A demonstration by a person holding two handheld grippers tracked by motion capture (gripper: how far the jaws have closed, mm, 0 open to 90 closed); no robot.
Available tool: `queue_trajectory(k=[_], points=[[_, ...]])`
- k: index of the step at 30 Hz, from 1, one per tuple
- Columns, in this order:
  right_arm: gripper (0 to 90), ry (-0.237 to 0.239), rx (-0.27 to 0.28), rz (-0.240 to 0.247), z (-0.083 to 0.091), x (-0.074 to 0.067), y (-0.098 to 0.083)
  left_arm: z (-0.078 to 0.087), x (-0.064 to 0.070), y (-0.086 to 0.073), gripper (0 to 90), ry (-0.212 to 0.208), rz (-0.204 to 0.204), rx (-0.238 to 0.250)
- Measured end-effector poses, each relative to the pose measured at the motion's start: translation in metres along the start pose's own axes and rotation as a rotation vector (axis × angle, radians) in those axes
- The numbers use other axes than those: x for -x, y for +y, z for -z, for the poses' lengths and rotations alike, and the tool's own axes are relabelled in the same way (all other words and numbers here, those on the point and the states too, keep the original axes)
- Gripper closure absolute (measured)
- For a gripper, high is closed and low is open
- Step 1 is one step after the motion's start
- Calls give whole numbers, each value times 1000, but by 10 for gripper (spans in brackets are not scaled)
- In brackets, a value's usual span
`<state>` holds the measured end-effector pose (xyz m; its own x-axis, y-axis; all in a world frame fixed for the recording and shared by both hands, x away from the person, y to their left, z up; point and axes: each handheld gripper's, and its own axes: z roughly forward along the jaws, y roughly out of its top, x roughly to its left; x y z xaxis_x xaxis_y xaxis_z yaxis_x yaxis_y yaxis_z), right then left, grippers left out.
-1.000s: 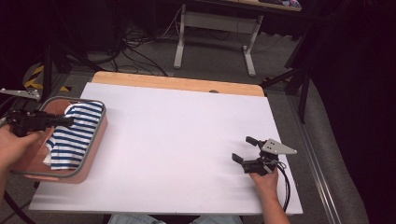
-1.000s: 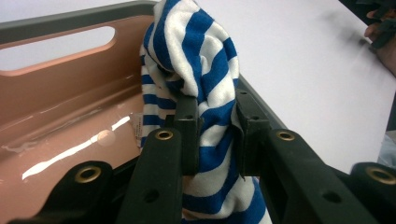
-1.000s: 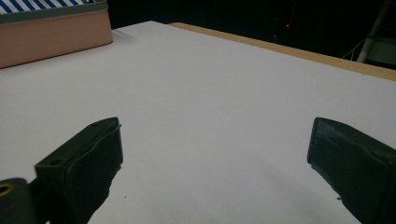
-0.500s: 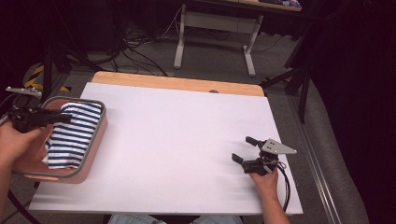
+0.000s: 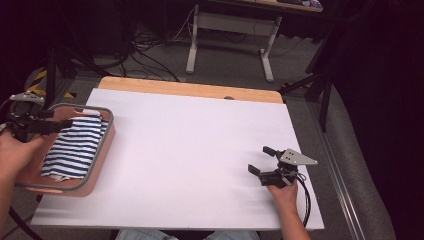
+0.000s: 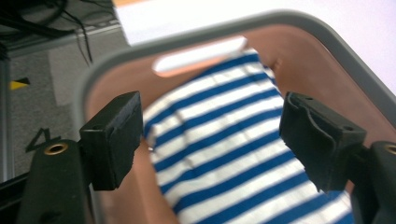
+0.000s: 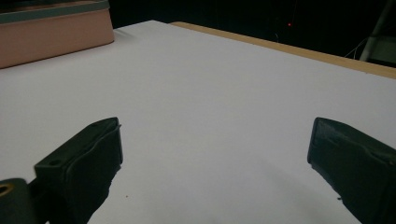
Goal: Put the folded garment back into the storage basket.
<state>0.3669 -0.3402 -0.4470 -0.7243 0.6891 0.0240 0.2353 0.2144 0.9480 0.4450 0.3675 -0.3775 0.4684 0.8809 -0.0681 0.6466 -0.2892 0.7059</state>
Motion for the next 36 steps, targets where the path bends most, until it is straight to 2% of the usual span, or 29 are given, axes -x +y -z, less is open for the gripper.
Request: queue_trajectory(k=[1, 4, 5, 7, 9, 10, 11, 12, 15, 16, 17, 21, 23, 26, 29, 33, 36], points=[[36, 0, 0, 0, 0, 0, 0, -2, 2, -1, 271, -12, -1, -20], [36, 0, 0, 1, 0, 0, 0, -9, 9, -3, 430, -54, -3, -101], [36, 1, 1, 1, 0, 0, 0, -13, 11, -4, 474, -57, -5, -143], [37, 1, 2, 1, 0, 0, 0, -22, 14, -5, 587, -40, -8, -233], [37, 3, 2, 1, 0, 0, 0, -30, 18, -6, 711, -21, -44, -288], [37, 3, 2, 1, 0, 0, 0, -33, 19, -7, 754, -14, -48, -314], [37, 3, 2, 1, 0, 0, 0, -33, 19, -7, 776, -14, -48, -314], [37, 2, 2, 2, 0, 0, 0, -40, 20, -9, 814, -19, -33, -354], [36, 1, 3, 3, 0, 0, 0, -47, 24, -11, 856, -40, -44, -386], [36, 2, 2, 3, 0, 0, 0, -49, 26, -12, 863, -54, -30, -402], [36, 3, 2, 3, 0, 0, 0, -51, 26, -12, 868, -57, -46, -417], [37, 3, 2, 6, 0, -1, 0, -55, 29, -14, 888, -87, -41, -439], [36, 2, 3, 7, 0, -1, 0, -56, 29, -15, 893, -120, -34, -445], [37, 3, 0, 8, 0, -1, 0, -57, 33, -14, 894, -155, -56, -449], [36, 3, -1, 9, -1, -1, 0, -60, 36, -12, 893, -146, -82, -449], [36, 5, -1, 9, -1, -1, 0, -65, 39, -7, 893, -142, -83, -446], [37, 7, -1, 8, -1, -1, 0, -68, 42, -4, 892, -141, -102, -450]])
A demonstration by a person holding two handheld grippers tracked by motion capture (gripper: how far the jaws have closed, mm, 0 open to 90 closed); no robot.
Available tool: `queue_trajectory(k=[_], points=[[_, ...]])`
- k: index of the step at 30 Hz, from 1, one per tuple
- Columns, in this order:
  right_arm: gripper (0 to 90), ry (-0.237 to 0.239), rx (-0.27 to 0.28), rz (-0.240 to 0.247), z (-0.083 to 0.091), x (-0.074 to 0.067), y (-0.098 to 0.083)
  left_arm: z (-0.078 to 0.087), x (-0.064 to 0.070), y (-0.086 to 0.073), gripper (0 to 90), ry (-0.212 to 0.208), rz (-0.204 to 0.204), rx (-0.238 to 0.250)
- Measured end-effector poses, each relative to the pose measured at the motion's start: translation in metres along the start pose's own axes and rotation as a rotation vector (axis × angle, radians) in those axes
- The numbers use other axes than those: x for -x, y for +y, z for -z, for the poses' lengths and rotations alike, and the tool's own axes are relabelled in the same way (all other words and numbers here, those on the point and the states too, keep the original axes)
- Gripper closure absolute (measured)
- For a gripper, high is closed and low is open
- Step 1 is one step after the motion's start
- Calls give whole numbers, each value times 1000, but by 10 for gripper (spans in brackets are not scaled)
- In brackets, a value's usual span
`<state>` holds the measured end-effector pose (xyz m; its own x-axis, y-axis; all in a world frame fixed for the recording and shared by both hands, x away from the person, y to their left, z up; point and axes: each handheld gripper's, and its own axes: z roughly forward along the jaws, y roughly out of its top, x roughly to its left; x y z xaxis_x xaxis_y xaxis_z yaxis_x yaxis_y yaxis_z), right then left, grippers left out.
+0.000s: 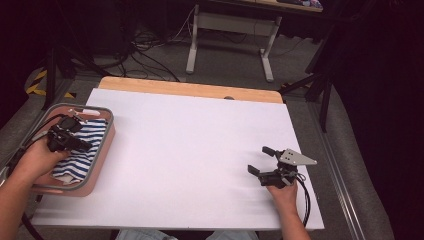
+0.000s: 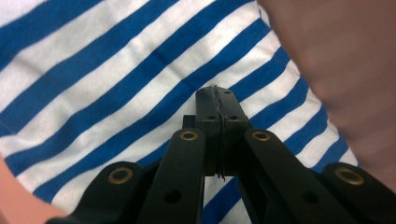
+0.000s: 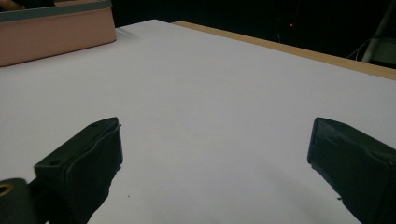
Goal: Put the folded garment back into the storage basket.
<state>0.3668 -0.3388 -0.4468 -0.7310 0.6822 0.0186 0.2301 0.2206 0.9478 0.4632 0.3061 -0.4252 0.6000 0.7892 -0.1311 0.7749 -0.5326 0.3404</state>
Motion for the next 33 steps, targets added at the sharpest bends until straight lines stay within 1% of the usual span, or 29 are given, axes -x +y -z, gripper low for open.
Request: queue_trajectory(k=[1, 2, 3, 4, 5, 7, 8, 9, 10, 11, 12, 14, 15, 18, 19, 20, 21, 22, 23, 25, 27, 28, 29, 30, 32, 33], points=[[36, 1, 0, 0, 0, 0, 0, 1, 0, 1, 889, 8, -11, 2], [36, 0, 0, 1, 0, 0, 0, 1, 0, 2, 873, 3, -4, 11], [37, 0, 0, 0, 0, 0, 0, 3, 0, 2, 845, 1, 3, 30], [36, 1, 0, 0, 0, 0, 0, 5, -2, 3, 787, 14, 4, 46], [36, 2, 0, 0, 0, 0, 0, 7, -3, 5, 764, 14, 29, 65], [36, 1, 0, 0, 0, 0, 0, 8, -3, 8, 739, 32, 42, 94], [36, 1, 0, 0, 0, 0, 0, 8, -4, 10, 722, 40, 40, 105], [36, 1, 0, -1, 0, 0, 0, 7, -4, 12, 724, 39, 43, 110], [36, 0, 0, 0, 0, 0, 0, 6, -3, 14, 727, 42, 43, 108], [36, 0, 0, 0, 0, 0, 0, 4, -3, 16, 738, 37, 35, 98], [36, 1, 0, -1, 0, 0, 0, 1, -2, 18, 764, 36, 30, 77], [36, 2, 0, -1, 0, 0, 0, -5, 0, 19, 807, 48, -3, 42], [36, 2, 0, -1, 0, 0, 0, -6, 1, 20, 821, 49, -9, 38], [36, 3, 0, 0, 0, 0, 0, -8, 4, 20, 870, 22, -16, 27], [36, 4, 0, 0, 0, 0, 0, -8, 5, 19, 877, 19, -27, 22], [36, 4, -1, 1, 0, 0, 0, -8, 7, 19, 879, 27, -41, 18], [36, 4, -1, 1, 0, 0, 0, -8, 9, 19, 881, 16, -51, 14], [36, 4, -1, 2, 0, 0, 0, -8, 9, 19, 883, 16, -51, 14], [36, 5, 0, 1, 0, 0, 0, -8, 12, 19, 883, 15, -70, 9], [36, 6, -1, 1, -1, 0, 0, -7, 12, 18, 883, 10, -73, 7], [36, 5, -2, 2, -1, 0, 0, -6, 10, 18, 875, -7, -60, 15], [36, 6, -2, 2, -1, 0, 0, -4, 9, 17, 857, -28, -37, 21], [36, 5, -3, 2, -1, 0, 0, -2, 8, 17, 835, -32, -35, 32], [36, 5, -2, 2, -1, -1, 0, 0, 7, 16, 812, -46, -27, 44], [36, 3, -3, 4, 0, -1, 0, 5, 8, 13, 784, -52, -23, 82], [36, 3, -3, 3, 0, -1, 0, 9, 9, 12, 768, -41, -31, 106]])
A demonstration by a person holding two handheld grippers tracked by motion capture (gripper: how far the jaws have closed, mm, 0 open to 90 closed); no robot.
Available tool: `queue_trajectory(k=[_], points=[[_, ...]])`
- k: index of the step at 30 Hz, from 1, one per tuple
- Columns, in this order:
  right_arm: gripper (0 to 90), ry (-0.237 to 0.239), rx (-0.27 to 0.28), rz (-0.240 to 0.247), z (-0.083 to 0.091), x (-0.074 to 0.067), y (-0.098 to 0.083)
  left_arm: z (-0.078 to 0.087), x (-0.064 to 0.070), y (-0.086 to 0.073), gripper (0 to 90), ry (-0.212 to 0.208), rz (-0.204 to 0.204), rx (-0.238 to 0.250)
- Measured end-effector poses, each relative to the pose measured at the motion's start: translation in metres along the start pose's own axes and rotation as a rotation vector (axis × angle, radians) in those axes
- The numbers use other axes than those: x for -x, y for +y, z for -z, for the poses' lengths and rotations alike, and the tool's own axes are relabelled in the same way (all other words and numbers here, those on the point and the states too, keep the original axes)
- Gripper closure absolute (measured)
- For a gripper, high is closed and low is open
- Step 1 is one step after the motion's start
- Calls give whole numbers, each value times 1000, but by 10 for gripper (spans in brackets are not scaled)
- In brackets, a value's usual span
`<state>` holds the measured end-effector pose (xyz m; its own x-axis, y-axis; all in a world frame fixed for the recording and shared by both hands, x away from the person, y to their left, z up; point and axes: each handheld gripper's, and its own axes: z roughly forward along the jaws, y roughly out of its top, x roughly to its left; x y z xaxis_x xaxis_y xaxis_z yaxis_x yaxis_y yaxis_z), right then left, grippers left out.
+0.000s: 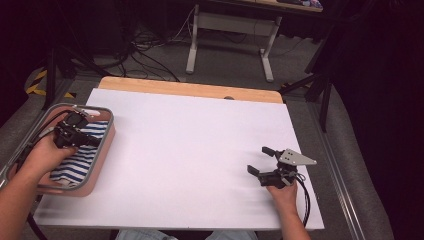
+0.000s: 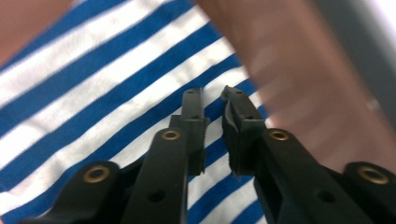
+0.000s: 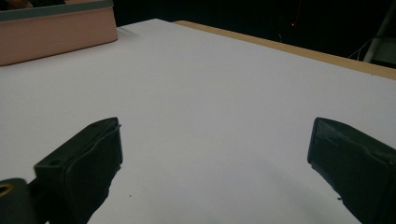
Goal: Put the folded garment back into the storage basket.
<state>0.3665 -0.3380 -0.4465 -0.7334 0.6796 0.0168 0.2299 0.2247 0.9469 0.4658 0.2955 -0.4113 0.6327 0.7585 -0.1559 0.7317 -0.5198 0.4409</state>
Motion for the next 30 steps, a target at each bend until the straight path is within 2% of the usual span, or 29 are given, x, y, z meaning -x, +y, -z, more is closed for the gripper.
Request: queue_trajectory(k=[3, 5, 10, 15, 19, 24, 30], points=[[35, 3, 2, 3, 0, -1, 0, 13, 5, -2, 711, -2, 17, 74], [35, 9, -2, 9, -1, -2, 1, 23, 10, -2, 639, 8, 13, 126], [35, 18, -6, 15, -1, -4, 1, 45, 25, -1, 535, 23, -14, 250], [35, 26, 6, 11, 0, -6, 3, 60, 47, 2, 357, 23, -33, 379], [34, 33, 11, 12, -1, -10, 5, 66, 69, 6, 226, 8, -72, 466], [33, 49, 23, 23, -1, -17, 9, 66, 94, 8, 135, -43, -121, 548], [32, 73, 20, 37, -1, -27, 12, 61, 116, 6, 88, -115, -149, 638]])
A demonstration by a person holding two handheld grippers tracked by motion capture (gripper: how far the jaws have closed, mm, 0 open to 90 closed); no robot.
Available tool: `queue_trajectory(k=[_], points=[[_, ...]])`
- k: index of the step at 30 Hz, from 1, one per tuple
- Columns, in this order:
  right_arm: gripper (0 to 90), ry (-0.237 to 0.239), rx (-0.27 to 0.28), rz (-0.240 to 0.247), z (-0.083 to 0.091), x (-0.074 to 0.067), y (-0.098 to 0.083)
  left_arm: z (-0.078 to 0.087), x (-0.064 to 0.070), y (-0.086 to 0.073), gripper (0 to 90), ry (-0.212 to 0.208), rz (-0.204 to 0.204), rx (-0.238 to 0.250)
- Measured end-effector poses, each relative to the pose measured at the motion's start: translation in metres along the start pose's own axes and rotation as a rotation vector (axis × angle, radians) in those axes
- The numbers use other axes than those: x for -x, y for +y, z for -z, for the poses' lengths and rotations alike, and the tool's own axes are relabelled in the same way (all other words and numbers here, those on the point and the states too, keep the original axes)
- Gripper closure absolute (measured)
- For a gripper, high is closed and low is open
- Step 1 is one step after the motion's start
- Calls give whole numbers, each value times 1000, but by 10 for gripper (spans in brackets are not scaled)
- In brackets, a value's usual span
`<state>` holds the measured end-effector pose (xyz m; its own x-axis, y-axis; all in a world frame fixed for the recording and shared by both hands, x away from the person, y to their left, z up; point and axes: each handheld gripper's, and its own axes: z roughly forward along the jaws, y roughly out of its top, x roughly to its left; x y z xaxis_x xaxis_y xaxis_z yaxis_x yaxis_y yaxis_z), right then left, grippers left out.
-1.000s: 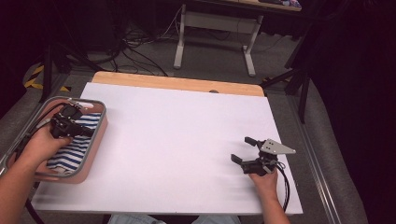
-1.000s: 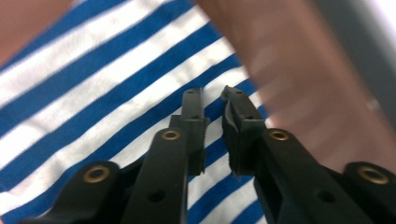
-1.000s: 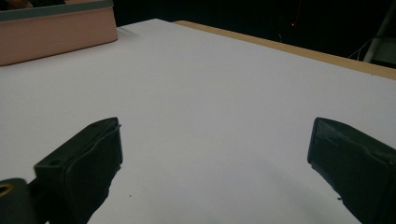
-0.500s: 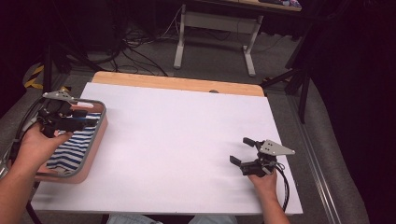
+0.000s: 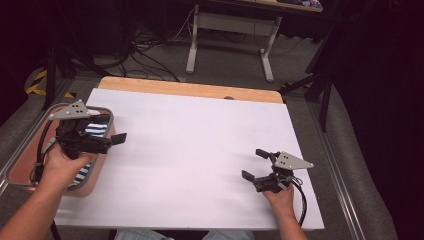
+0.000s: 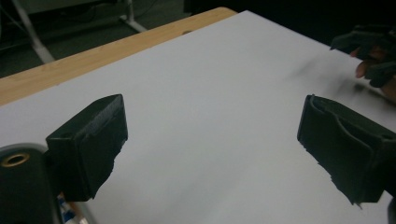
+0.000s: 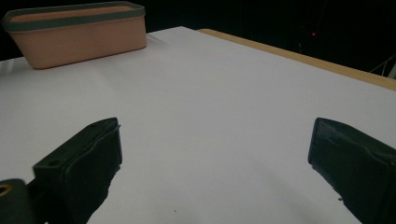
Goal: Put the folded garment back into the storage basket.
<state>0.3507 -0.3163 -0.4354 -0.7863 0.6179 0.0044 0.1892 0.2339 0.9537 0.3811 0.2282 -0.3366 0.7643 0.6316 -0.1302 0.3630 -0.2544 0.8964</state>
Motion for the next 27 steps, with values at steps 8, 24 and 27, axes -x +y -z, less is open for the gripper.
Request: queue_trajectory(k=[8, 24, 27], points=[[32, 33, 2, 13, 1, -13, 4, -20, 23, -14, 65, -75, -14, 100], [25, 73, -17, 30, 1, -28, 2, -63, 45, -54, 39, -152, -26, 164], [22, 76, -20, 33, -1, -30, 2, -70, 48, -62, 36, -159, -32, 167]])
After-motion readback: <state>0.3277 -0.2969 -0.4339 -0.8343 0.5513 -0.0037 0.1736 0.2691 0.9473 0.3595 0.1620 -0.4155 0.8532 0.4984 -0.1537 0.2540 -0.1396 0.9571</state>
